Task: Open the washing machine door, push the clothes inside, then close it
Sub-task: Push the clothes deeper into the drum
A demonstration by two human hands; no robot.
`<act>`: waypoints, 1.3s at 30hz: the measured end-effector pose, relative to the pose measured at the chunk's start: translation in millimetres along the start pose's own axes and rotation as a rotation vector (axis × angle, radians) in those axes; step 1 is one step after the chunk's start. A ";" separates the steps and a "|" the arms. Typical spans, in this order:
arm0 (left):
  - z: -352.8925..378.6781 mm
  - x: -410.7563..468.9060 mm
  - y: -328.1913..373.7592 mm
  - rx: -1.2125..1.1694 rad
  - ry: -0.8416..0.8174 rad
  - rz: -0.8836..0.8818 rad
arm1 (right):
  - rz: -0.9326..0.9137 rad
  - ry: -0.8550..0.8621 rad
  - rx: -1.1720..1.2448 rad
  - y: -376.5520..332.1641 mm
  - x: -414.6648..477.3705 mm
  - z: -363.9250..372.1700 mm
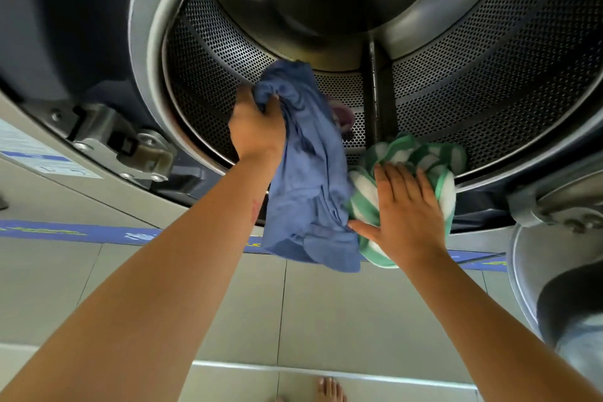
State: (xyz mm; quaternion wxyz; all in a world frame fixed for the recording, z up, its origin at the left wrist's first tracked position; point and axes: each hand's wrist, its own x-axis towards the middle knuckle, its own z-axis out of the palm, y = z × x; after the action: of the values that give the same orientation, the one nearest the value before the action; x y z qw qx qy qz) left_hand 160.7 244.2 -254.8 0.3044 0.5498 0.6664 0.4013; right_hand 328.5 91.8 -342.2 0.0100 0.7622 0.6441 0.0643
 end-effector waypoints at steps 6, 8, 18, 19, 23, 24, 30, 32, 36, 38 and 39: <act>23.0 23.2 -8.7 0.114 -0.177 0.036 | 0.022 0.028 -0.061 1.2 0.6 0.3; 25.9 18.7 -23.5 0.521 -0.470 0.171 | 0.032 0.044 -0.084 1.6 1.2 0.8; 24.2 -22.9 -67.0 1.075 -0.938 0.842 | -0.067 0.130 -0.180 10.4 7.6 2.0; 23.8 -21.5 -65.4 1.050 -0.920 0.884 | -0.099 0.147 -0.176 12.5 8.0 1.6; 15.0 -5.5 -60.0 0.943 -0.749 0.931 | -0.068 0.201 -0.145 15.8 19.1 -12.1; 12.6 -2.7 -57.7 0.922 -0.684 0.892 | -0.009 0.210 -0.134 16.2 24.8 -18.0; 14.9 10.8 -14.7 0.589 -0.074 0.503 | 0.225 0.388 0.011 27.3 76.3 -65.0; 22.5 14.1 -2.6 0.411 -0.027 0.427 | 0.230 0.451 0.003 28.7 91.1 -75.7; 49.0 0.5 -0.3 0.260 -0.622 0.359 | 0.201 0.217 -0.072 34.1 103.7 -65.3; 56.4 -10.0 -7.2 0.408 -0.928 0.297 | 0.250 -0.073 -0.106 37.7 101.1 -57.2; 57.9 -13.5 -11.8 0.469 -0.994 0.290 | 0.279 -0.182 -0.119 39.6 98.6 -52.7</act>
State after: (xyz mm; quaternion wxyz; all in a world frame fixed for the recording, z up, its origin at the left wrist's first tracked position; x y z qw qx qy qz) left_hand 206.8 241.7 -294.0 0.3928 0.8113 0.4322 -0.0268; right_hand 377.4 178.4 -277.7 0.1043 0.8450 0.5234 0.0340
